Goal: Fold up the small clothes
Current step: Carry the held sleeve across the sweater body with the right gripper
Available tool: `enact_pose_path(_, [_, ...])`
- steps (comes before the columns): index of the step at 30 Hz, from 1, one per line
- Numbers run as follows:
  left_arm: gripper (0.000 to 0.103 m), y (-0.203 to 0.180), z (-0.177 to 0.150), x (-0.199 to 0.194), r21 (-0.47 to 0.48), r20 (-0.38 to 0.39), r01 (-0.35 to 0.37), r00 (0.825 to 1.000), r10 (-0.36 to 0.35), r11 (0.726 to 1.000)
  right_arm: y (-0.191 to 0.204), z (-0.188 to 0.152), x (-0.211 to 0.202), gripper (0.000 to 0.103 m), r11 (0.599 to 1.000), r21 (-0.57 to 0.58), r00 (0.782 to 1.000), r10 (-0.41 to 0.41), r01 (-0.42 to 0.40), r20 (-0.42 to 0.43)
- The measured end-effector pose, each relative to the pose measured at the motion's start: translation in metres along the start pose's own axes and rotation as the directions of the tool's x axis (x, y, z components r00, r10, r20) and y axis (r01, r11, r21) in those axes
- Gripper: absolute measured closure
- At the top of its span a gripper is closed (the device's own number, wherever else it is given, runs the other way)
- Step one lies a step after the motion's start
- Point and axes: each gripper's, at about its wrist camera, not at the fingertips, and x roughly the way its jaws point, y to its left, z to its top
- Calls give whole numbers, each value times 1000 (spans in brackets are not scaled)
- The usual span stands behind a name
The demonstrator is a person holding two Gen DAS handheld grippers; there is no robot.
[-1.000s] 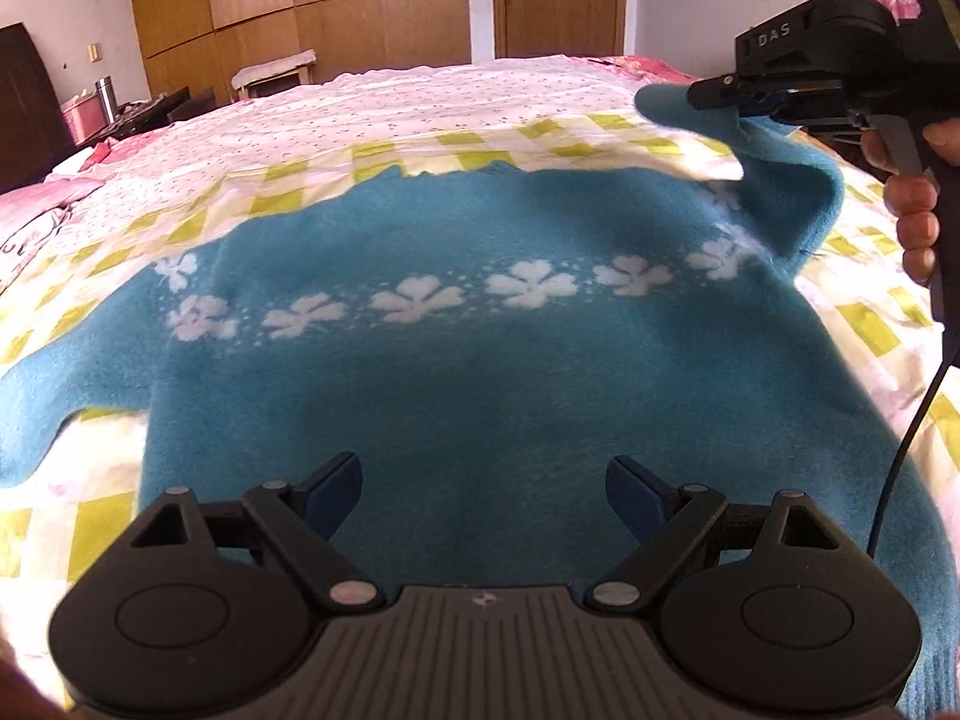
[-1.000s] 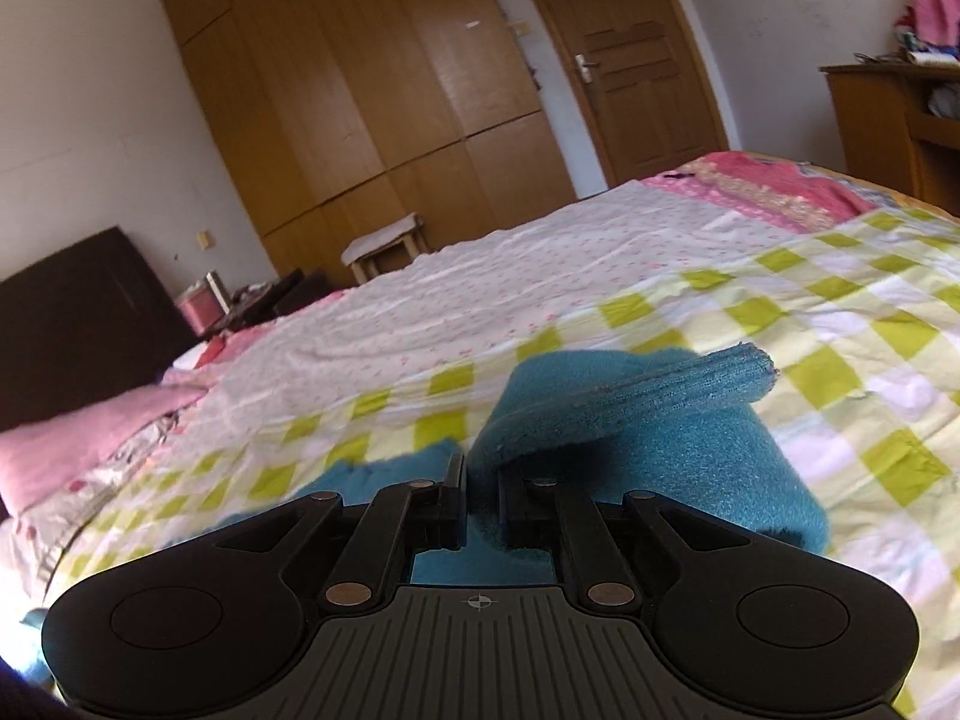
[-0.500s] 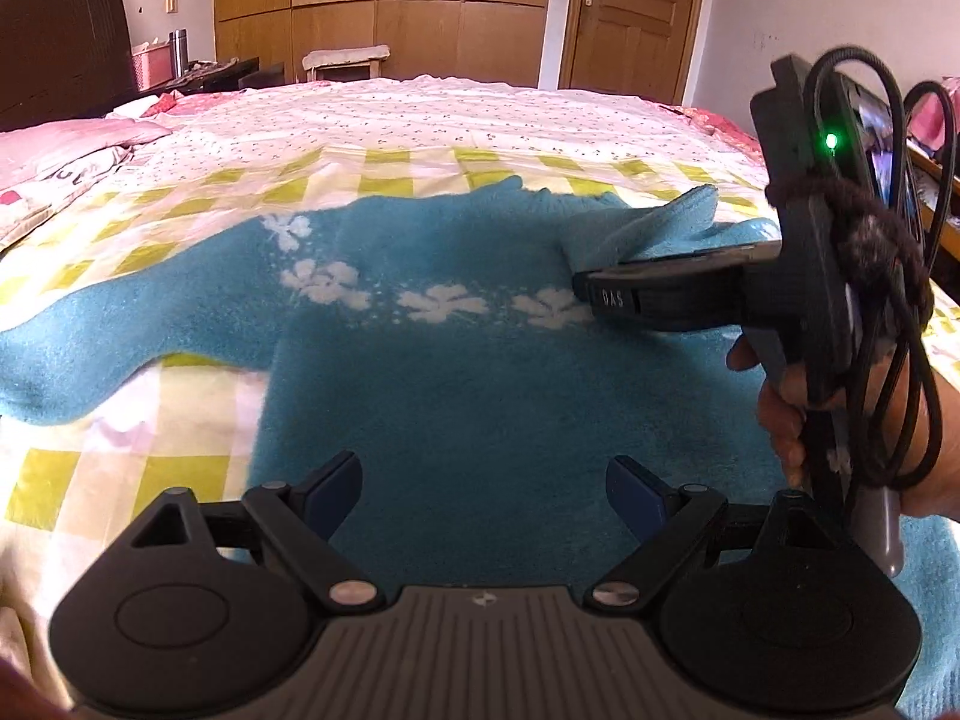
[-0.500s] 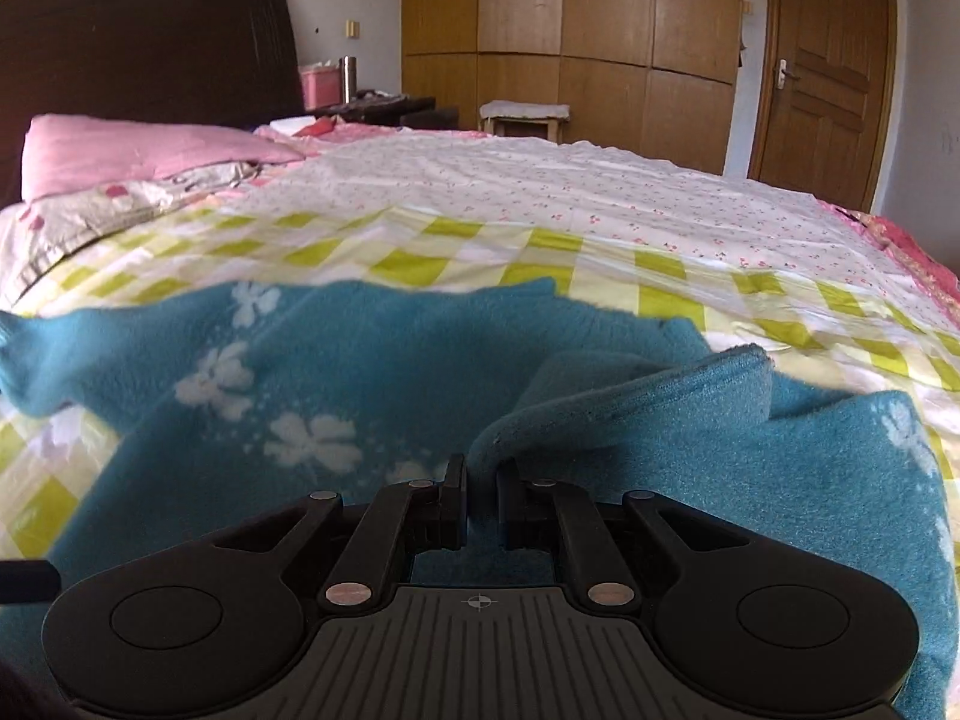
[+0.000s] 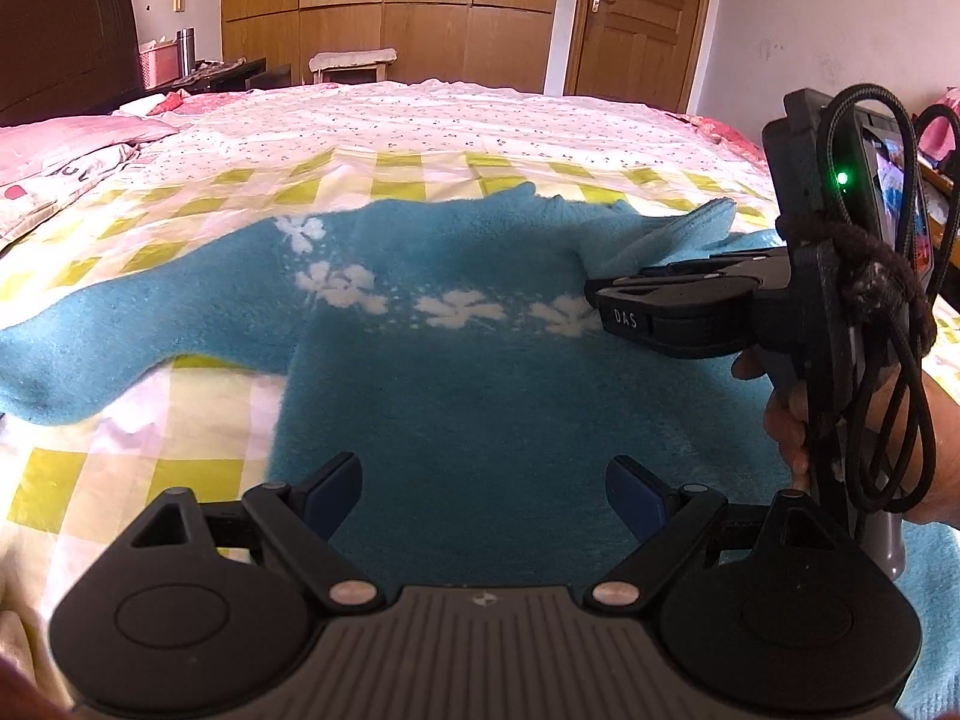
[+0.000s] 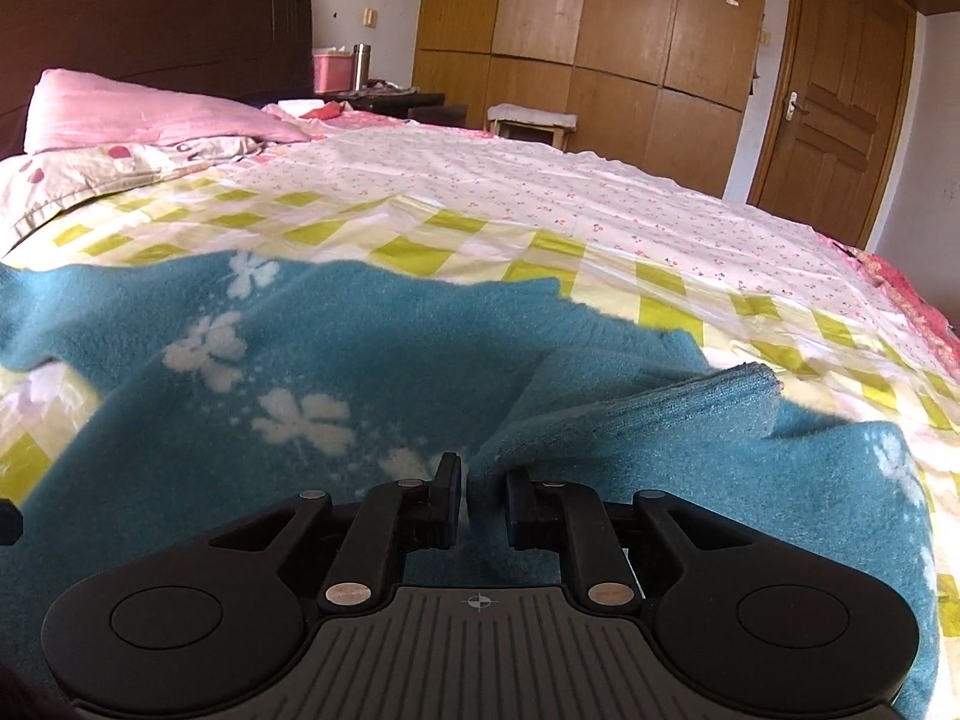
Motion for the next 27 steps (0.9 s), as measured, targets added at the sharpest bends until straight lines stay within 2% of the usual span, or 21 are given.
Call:
enact_pose_path(4, [9,1,0,0,-2,1,9,1000,-9,1000,3,11,4,88,1000,5,1000,-24,24,17])
enact_pose_path(7, [9,1,0,0,6,2,0,1000,0,1000,19,16,14,88,993,-98,998,-64,66,20])
enact_pose_path(9, [9,1,0,0,12,6,-5,1000,5,1000,26,17,21,86,989,-127,998,-69,69,6])
enact_pose_path(13, [9,6,0,-1,-7,9,5,1000,-5,1000,31,17,30,85,988,-144,998,-61,60,-2])
enact_pose_path(16, [9,8,0,-1,-16,6,6,1000,-6,1000,33,16,32,89,987,-152,999,-50,50,0])
enact_pose_path(19, [9,8,0,0,-13,2,7,1000,-7,1000,40,13,35,87,977,-209,999,-44,42,-7])
enact_pose_path(27, [9,9,-1,1,-18,-2,7,1000,-7,1000,35,6,26,88,969,-246,1000,11,-6,21])
